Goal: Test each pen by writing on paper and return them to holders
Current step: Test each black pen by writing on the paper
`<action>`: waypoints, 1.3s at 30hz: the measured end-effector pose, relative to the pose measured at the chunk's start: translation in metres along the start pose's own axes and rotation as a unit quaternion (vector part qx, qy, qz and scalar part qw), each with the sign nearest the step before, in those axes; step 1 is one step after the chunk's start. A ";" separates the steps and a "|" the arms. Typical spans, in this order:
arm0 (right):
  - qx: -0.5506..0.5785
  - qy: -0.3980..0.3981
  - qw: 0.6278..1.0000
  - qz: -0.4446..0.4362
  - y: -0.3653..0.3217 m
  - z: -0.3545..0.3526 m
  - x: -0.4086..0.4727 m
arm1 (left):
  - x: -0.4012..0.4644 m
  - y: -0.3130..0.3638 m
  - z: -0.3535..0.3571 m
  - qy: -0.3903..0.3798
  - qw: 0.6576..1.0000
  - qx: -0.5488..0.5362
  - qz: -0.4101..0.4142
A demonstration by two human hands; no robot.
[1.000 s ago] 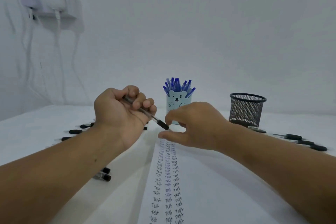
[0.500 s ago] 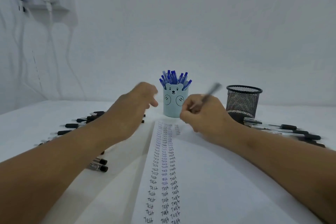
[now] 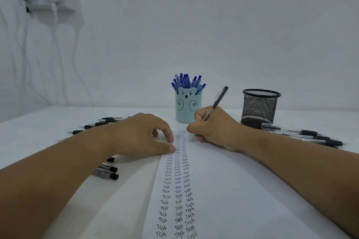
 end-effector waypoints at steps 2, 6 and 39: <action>-0.015 -0.013 1.000 -0.008 -0.001 0.001 0.000 | -0.001 0.000 0.000 0.001 1.000 -0.006 0.001; -0.039 -0.028 0.999 -0.022 -0.004 0.002 -0.001 | 0.000 -0.001 0.000 0.002 1.000 -0.008 -0.001; -0.080 -0.042 0.995 -0.053 -0.006 0.000 -0.003 | -0.002 -0.001 0.001 -0.001 1.000 -0.014 -0.001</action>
Point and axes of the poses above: each hand's wrist, its own x-axis towards the middle knuckle, its own z-axis out of the palm, y = z × x, the point moved 3 cm from there along x, towards the middle knuckle, and after that the axes turned 15 degrees about -z, right-handed, at the moved point
